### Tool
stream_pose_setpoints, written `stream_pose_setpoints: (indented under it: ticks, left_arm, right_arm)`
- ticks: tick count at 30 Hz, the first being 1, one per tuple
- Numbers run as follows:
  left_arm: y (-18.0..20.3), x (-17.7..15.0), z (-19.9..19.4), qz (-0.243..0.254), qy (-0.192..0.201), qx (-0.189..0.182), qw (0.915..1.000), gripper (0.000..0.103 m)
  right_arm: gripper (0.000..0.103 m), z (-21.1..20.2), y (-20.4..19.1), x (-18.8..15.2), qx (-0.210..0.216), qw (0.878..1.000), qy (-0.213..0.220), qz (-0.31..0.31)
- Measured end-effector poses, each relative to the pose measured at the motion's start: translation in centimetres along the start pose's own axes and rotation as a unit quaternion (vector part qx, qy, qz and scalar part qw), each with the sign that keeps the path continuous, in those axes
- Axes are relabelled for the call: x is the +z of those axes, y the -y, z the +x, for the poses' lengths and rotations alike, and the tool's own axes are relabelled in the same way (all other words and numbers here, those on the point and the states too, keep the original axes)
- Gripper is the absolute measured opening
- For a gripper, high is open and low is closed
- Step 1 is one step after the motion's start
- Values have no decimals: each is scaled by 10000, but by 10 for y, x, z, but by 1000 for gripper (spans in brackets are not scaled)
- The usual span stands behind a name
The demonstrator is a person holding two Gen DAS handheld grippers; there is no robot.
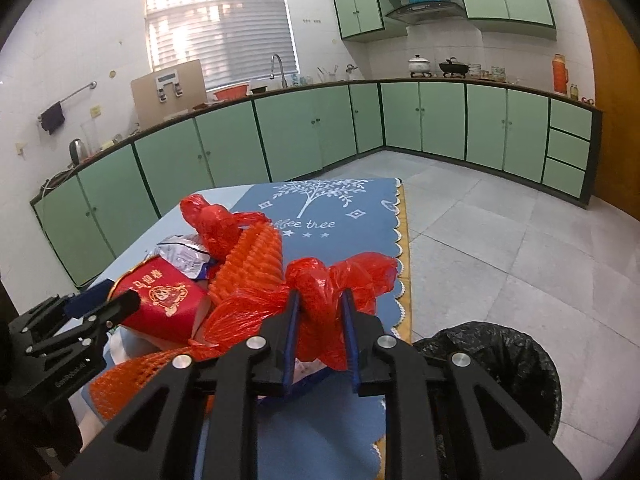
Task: Collect trash
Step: 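Grasp the red plastic bag with the right gripper while the left gripper grasps the red can, then carry both items over the black bin and open both grippers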
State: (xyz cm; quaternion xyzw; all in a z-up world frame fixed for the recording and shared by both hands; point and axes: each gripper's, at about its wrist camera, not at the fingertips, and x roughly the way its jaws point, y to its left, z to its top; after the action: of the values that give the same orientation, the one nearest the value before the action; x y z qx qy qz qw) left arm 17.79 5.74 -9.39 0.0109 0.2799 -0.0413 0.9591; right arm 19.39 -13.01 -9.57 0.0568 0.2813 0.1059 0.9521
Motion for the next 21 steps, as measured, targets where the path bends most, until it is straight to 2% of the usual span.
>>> stream_pose_setpoints:
  ticks: [6, 11, 15, 21]
  left_arm:
    - [4, -4, 4, 20, -97, -243, 9997, 19]
    - [7, -4, -1, 12, 52, -307, 9995, 11]
    - [9, 3, -15, -13, 369, -294, 9989, 3]
    - [23, 12, -46, 62, 1073, -343, 9936, 2]
  right_arm:
    - [21, 0, -2, 0, -10, 10000, 2, -15]
    - [21, -3, -4, -5, -46, 10000, 8, -66]
    - [21, -14, 1, -2, -89, 9999, 121, -8]
    - [21, -38, 19, -3, -245, 9989, 364, 135]
